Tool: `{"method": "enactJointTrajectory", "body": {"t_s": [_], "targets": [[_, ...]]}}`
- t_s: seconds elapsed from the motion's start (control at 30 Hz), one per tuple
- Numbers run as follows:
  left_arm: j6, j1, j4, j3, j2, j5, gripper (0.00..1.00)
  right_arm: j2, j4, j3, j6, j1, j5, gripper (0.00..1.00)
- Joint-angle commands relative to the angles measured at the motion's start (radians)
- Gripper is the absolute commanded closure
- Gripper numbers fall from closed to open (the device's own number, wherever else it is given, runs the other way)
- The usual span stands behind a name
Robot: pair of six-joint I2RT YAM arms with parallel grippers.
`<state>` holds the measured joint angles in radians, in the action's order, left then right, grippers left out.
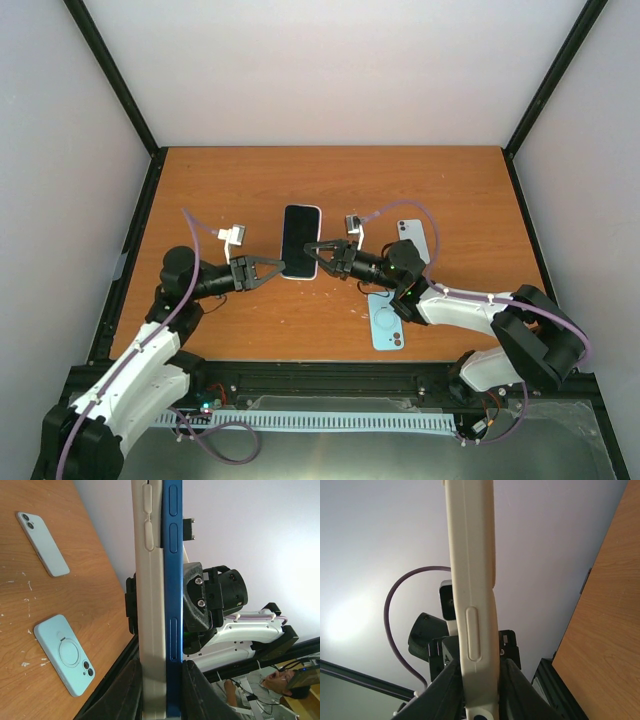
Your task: Put the phone into the phone case
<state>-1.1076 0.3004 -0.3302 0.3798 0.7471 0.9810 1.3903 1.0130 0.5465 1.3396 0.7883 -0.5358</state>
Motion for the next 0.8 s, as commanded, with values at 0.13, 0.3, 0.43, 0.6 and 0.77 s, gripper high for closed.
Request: {"method": "enactJointTrajectory", "body": {"t_s": [0.13,0.3,0.43,0.6,0.77], "targets": [[-0.069,0.003,-0.140,-0.010,-0.044,0.013,0.62,-0.033,0.158,-0.011,0.047,0.012,-0.025,0.81],[-0.098,0.002,-0.203,-0.018,-0.043,0.024,0.49,-0.033,0.192,-0.011,0.070,0.017,-0.025,0.81],[-0.092,0.003,-0.191,-0.018,-0.036,0.014,0.56,-0.029,0.197,-0.009,0.078,0.022,-0.022,0.81],[-0.087,0.003,-0.191,-0.018,-0.023,0.015,0.82,-0.010,0.229,-0.003,0.098,0.032,-0.023,0.81],[-0.062,0.003,-0.149,0.002,-0.027,0.005,0.99,0.011,0.237,-0.002,0.097,0.038,-0.021,0.78]]}}
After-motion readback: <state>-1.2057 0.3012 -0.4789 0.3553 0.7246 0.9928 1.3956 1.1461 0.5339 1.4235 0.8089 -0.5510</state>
